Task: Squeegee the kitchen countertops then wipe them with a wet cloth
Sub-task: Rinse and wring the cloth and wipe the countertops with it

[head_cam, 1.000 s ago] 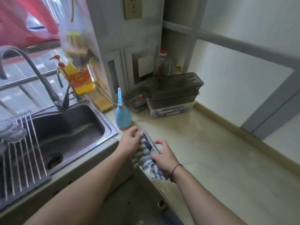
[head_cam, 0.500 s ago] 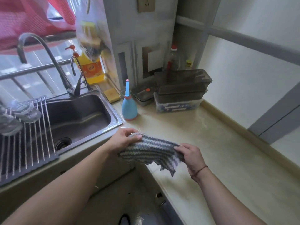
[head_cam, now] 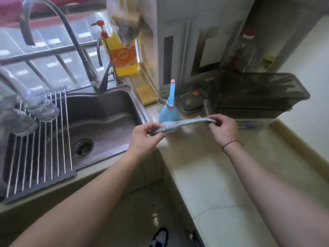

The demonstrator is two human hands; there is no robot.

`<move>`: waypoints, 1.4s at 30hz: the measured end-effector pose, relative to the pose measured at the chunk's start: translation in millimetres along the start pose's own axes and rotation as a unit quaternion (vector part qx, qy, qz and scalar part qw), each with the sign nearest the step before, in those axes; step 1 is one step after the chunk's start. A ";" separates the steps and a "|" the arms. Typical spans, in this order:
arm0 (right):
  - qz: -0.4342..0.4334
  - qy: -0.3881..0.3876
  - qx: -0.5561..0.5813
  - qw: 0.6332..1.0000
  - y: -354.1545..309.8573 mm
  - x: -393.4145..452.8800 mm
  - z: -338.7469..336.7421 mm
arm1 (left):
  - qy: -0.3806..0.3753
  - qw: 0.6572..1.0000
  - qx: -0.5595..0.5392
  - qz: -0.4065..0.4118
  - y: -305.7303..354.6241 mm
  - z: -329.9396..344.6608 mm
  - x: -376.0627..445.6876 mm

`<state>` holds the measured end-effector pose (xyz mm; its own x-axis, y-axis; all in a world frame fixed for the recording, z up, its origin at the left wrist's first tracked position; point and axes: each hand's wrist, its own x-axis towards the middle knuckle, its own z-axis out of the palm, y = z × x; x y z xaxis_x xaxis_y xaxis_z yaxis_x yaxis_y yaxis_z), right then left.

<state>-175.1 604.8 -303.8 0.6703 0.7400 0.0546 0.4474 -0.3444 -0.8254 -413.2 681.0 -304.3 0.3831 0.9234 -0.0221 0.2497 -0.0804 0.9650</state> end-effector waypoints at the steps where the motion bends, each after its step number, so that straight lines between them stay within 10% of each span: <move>1: -0.004 -0.024 -0.023 0.999 11.7 6.6 7.6 | -0.008 0.999 0.043 0.003 -12.3 4.2 0.2; 7: -0.052 -0.221 -0.201 0.953 93.3 16.3 25.9 | -0.124 0.938 0.310 0.097 -73.7 24.7 -13.5; 18: -0.114 -0.251 -0.483 0.831 102.6 0.2 -6.3 | -0.111 0.861 0.453 0.204 -75.0 43.5 -48.7; 42: -0.052 -0.280 -0.553 0.783 140.0 -142.6 -127.6 | -0.231 0.775 0.525 0.267 -48.7 123.2 -208.9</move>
<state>-132.5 377.3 -355.4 0.3704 0.8276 -0.4218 0.9289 -0.3268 0.1745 -395.8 445.8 -378.9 0.8979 0.4397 -0.0184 0.4382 -0.8893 0.1308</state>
